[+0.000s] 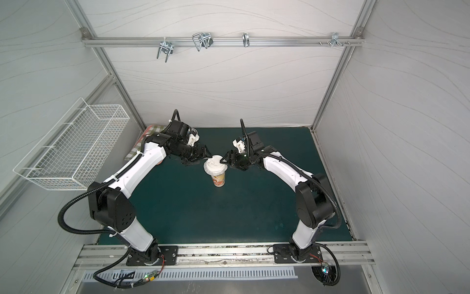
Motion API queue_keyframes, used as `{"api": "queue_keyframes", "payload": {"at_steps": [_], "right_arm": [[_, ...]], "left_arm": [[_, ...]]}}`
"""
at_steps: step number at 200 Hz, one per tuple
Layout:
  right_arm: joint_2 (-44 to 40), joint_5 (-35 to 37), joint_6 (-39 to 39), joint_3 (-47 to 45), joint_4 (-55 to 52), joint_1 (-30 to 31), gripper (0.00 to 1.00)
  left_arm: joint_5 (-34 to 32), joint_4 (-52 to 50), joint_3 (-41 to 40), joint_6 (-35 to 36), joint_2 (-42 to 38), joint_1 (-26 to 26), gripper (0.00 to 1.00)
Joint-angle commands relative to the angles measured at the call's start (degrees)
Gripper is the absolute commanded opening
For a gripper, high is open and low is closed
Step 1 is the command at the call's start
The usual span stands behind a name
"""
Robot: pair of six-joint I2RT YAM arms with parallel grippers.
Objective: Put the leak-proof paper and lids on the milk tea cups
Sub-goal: Secure the cup lid on the cup.
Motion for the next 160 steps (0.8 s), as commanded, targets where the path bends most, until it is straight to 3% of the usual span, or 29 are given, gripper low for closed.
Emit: {"api": "queue_keyframes", "payload": {"at_steps": [1,84,160], "right_arm": [[1.06,-0.93,-0.49,1.18,-0.65,0.56,0.73],[1.16,-1.18,-1.57,-1.06,-0.38,0.71,0.67],[0.82,-1.06,-2.12,-2.2,-0.43,0.89,0.67]], "left_arm": [[-0.08,1.19,-0.75,1.28,0.38,0.11,0.82],[-0.01,2.28,-3.32,1.39,0.14,-0.73,0.81],[-0.17,2.64,-4.65,1.19,-0.52,-1.26,0.81]]}}
